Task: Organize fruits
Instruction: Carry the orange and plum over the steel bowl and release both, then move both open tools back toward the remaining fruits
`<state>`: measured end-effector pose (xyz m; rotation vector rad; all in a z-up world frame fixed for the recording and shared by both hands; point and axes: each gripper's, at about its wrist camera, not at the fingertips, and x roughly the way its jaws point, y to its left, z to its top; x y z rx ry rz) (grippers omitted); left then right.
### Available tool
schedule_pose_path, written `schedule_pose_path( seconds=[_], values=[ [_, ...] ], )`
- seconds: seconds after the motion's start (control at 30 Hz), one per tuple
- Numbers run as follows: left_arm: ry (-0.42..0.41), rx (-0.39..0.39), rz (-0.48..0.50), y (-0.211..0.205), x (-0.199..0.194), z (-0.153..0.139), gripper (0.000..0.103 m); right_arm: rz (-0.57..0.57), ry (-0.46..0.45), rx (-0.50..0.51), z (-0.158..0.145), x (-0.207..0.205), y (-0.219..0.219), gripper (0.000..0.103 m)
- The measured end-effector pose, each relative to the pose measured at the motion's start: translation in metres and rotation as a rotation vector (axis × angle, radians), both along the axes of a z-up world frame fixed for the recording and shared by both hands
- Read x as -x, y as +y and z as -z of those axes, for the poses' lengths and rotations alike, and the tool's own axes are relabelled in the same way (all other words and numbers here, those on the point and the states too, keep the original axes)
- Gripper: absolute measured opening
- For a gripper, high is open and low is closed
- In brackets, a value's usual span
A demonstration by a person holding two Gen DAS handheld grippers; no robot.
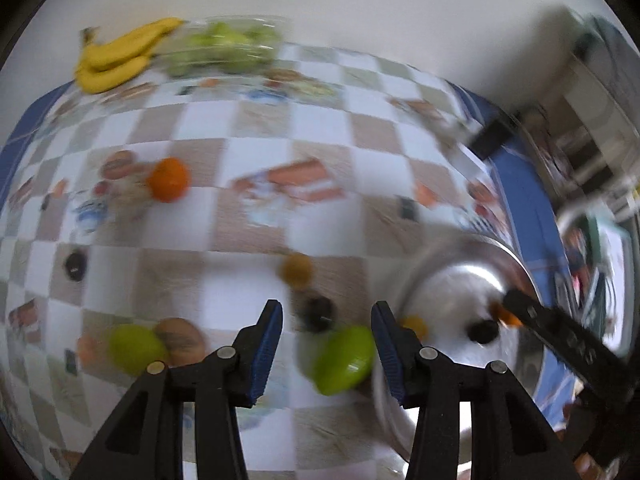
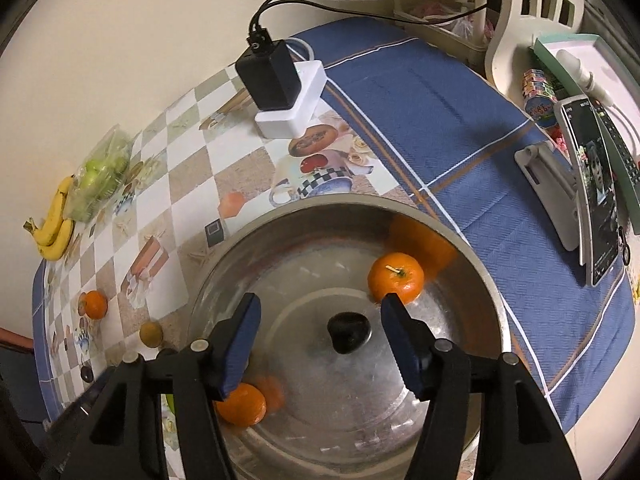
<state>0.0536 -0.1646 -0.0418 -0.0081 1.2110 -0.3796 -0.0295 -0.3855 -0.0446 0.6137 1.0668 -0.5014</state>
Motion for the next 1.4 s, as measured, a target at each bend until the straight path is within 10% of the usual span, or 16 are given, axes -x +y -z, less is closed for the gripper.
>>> schedule_pose_path(
  seconds=[0.3,0.43,0.87,1.4],
  values=[
    [-0.014,-0.007,-0.110,0.034,-0.013,-0.003,0.050,-0.035,0.009,0.011,0.001,-0.005,0.007,0.064],
    [-0.010,-0.017,-0.120,0.034,-0.013,0.001,0.080,-0.052,0.005,0.026,0.001,-0.006,0.009,0.077],
    [-0.009,-0.036,-0.156,0.040,-0.013,0.008,0.102,-0.101,0.022,0.057,0.005,-0.012,0.018,0.085],
    [-0.008,-0.004,-0.212,0.071,-0.019,0.006,0.103,-0.201,-0.002,0.059,0.005,-0.024,0.044,0.100]
  ],
)
